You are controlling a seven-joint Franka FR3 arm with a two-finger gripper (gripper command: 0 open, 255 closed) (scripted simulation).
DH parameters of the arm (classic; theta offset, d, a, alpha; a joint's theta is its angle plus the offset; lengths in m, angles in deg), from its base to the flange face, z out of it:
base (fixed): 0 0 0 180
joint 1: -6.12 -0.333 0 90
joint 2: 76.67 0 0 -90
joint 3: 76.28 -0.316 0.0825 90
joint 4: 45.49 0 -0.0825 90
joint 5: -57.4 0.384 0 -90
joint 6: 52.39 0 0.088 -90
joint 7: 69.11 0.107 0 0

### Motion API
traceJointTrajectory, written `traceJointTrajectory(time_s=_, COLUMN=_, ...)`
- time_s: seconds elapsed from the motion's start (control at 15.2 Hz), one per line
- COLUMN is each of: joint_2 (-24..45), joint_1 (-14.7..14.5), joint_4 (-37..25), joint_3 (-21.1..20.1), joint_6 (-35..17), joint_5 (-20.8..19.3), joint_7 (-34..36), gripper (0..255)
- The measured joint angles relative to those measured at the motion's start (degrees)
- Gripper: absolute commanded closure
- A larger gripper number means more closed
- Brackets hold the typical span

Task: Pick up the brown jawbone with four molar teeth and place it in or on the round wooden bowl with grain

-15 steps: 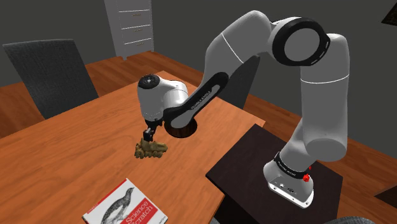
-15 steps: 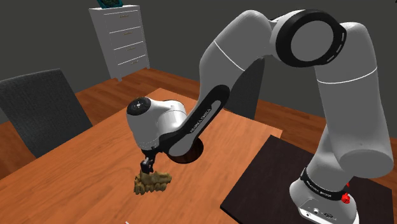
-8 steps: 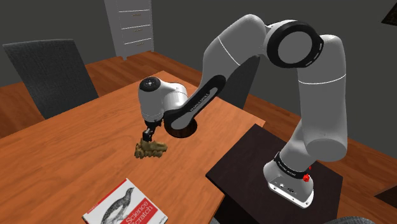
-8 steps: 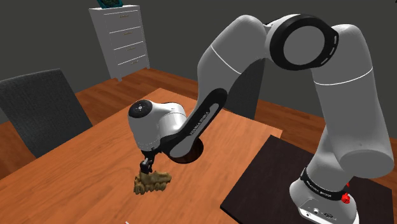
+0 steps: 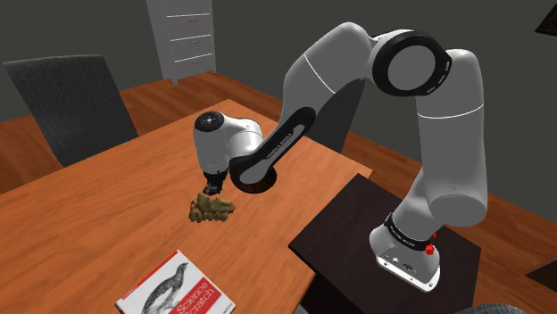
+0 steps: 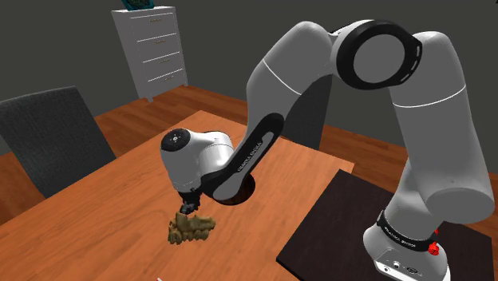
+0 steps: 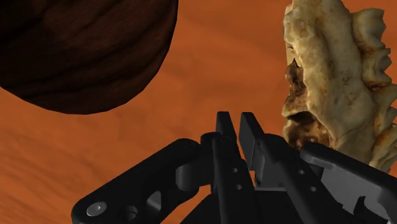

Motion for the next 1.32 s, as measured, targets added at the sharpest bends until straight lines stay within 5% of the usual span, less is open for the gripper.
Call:
traceJointTrajectory(time_s=0.33, joint_2=0.2, joint_1=0.0, joint_4=0.0, joint_3=0.0, joint_6=0.1, joint_5=0.0, joint_7=0.0, gripper=255)
traceJointTrajectory(time_s=0.4, joint_2=0.2, joint_1=0.0, joint_4=0.0, joint_3=0.0, joint_6=0.1, joint_5=0.0, joint_7=0.0, gripper=0)
traceJointTrajectory(time_s=0.53, joint_2=0.2, joint_1=-1.0, joint_4=-0.6, joint_3=0.4, joint_6=0.5, joint_5=-0.1, joint_7=1.9, gripper=0)
traceJointTrajectory(time_s=0.99, joint_2=4.0, joint_1=-13.3, joint_4=-12.8, joint_3=5.5, joint_6=8.8, joint_5=-0.8, joint_7=28.2, gripper=0)
traceJointTrajectory(time_s=1.32, joint_2=6.7, joint_1=-14.3, joint_4=-15.7, joint_3=6.9, joint_6=7.6, joint_5=-1.8, joint_7=31.1, gripper=0)
